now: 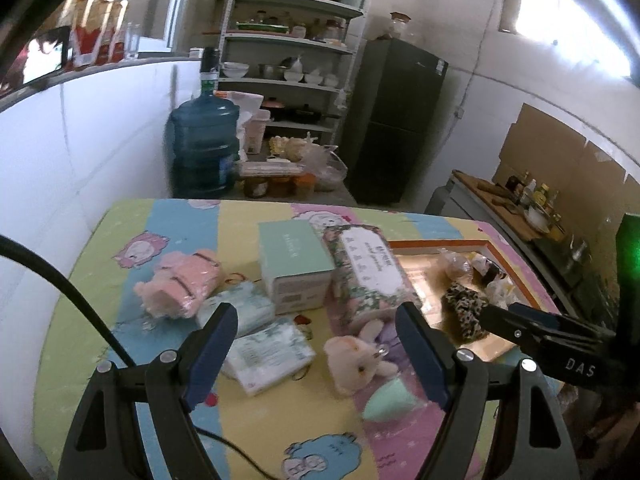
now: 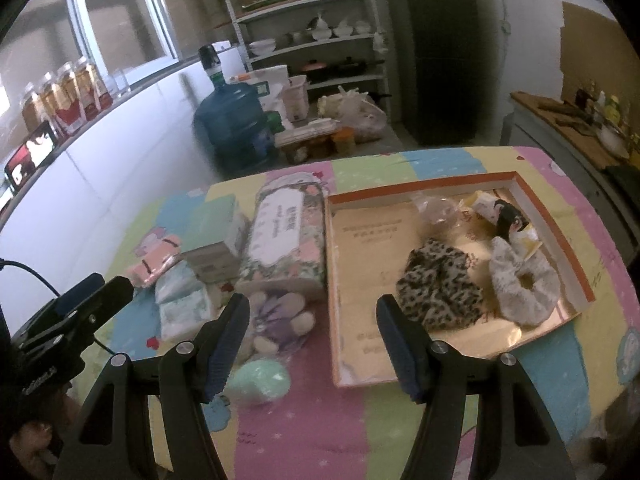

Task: Organize soft objects
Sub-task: 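Move both open grippers back over the remaining table items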

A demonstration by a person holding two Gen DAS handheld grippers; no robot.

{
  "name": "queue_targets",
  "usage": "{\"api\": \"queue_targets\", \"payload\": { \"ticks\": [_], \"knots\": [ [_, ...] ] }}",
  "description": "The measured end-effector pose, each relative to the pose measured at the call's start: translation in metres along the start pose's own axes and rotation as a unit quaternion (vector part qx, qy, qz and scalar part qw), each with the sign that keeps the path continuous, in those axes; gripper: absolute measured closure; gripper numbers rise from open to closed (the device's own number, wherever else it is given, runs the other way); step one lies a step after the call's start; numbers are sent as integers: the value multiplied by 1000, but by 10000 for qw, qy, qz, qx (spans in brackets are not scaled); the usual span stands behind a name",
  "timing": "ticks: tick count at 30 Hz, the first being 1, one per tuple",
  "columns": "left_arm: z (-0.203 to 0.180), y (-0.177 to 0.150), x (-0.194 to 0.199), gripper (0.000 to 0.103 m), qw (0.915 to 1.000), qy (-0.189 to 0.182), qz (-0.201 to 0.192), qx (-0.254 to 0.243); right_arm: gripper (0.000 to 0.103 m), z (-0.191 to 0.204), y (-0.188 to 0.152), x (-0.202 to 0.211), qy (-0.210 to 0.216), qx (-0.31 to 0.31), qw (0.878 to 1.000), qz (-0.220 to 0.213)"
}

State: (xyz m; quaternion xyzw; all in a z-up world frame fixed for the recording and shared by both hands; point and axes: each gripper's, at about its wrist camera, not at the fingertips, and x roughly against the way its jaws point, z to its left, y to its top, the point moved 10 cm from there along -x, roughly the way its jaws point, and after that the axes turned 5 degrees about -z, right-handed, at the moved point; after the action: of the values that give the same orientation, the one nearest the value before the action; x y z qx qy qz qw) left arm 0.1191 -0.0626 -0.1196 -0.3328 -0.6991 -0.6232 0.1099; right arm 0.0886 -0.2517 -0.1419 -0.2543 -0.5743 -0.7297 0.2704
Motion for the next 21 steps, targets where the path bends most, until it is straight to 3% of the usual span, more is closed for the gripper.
{"api": "queue_targets", "payload": {
  "ticks": [10,21],
  "knots": [
    [58,-17,23,22,9992,293,34,285,35,37,-25,-4,102,69,9998,154],
    [101,-34,42,22,9974,564,86,437,35,56,-68,-36,54,104,9981,597]
  ]
}}
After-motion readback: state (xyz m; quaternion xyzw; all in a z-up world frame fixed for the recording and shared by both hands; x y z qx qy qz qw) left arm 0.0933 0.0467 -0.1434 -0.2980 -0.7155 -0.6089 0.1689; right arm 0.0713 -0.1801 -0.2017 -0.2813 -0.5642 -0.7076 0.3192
